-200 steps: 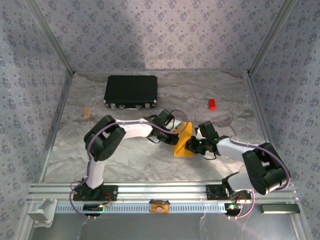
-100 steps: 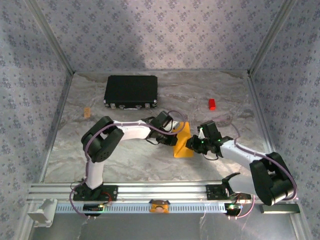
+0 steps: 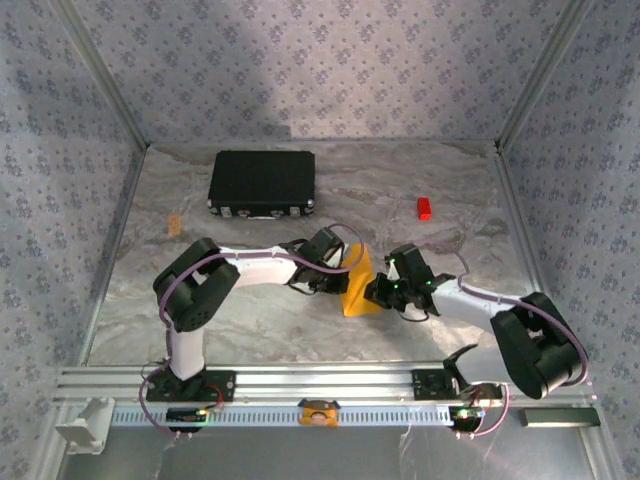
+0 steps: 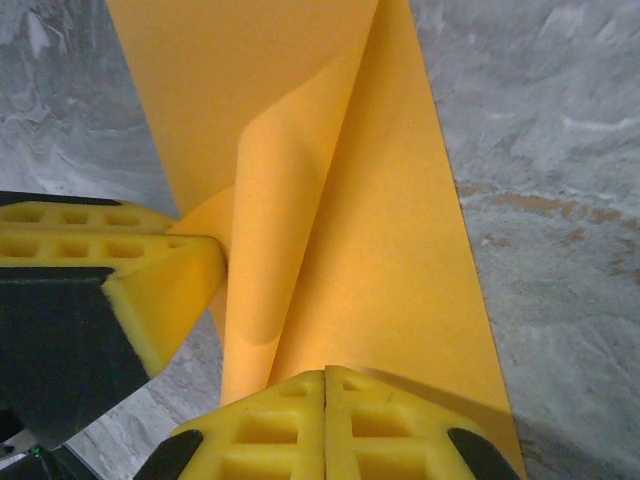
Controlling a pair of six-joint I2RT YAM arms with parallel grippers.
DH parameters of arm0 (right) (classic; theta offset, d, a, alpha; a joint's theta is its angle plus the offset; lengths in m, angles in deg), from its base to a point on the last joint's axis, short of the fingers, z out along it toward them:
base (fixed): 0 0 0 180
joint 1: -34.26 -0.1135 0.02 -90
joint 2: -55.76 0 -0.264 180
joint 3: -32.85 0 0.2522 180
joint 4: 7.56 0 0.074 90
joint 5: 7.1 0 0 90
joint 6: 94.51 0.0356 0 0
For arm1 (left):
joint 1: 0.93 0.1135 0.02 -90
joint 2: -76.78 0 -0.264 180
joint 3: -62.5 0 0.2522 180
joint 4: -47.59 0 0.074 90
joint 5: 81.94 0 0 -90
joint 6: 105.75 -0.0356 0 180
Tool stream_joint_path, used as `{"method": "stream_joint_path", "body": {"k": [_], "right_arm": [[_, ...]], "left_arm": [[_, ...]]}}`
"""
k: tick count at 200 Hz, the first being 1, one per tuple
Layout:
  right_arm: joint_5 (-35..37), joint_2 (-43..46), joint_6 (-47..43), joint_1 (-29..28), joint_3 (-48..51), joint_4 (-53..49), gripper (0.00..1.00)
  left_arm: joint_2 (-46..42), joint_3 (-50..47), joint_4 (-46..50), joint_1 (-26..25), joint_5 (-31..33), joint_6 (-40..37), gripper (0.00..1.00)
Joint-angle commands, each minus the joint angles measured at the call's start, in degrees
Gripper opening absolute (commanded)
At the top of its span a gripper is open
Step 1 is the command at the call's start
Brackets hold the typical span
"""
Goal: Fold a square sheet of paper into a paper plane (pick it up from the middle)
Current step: Fold the triangle a second time at the center of the table.
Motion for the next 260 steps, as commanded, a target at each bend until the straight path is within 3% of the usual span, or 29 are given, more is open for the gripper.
{"method": "stream_joint_path", "body": {"k": [1,49,159,260], "right_arm": [[0.9,-2.0,1.5,-0.3,-0.9,2.4,0.07],[4.1,-3.6,-0.8,0.2,-1.7,-3.9,0.04],[2.5,-5.8,-1.5,0.9,-0.6,-2.0,0.05],[2.4,-5.8,-2.1,1.4,-0.7,-3.0,0.05]], "left_arm": [[-0.4,-1.3,2.7,-0.2,1.4,0.0,0.03],[-0.5,0.8,4.1,0.1,1.0,-5.0,0.04],[1.1,2.7,2.6,1.2,-4.3,-9.7,0.07],[2.0,2.6,4.0,1.6,-2.0,-11.9,0.07]]}}
